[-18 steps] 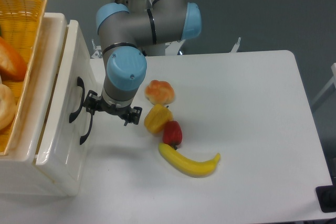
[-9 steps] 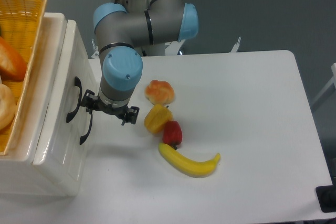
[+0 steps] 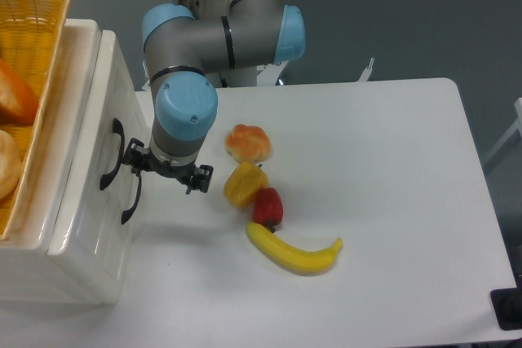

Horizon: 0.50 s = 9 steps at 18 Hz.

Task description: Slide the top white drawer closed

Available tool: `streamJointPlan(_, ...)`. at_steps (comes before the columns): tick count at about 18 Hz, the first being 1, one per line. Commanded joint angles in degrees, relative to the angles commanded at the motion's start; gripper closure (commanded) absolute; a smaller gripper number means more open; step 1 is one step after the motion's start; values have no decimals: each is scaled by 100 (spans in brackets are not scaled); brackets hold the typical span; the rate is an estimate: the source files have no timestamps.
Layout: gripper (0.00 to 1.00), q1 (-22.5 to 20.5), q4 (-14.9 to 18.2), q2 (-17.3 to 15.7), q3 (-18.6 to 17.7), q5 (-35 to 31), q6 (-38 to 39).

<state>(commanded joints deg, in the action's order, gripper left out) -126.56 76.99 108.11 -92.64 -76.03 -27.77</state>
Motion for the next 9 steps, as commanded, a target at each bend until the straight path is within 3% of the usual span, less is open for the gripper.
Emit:
streamJointPlan(6, 0, -26, -26, 53, 44, -26, -61)
streamJointPlan(9, 0, -271, -35, 79, 202, -219, -97)
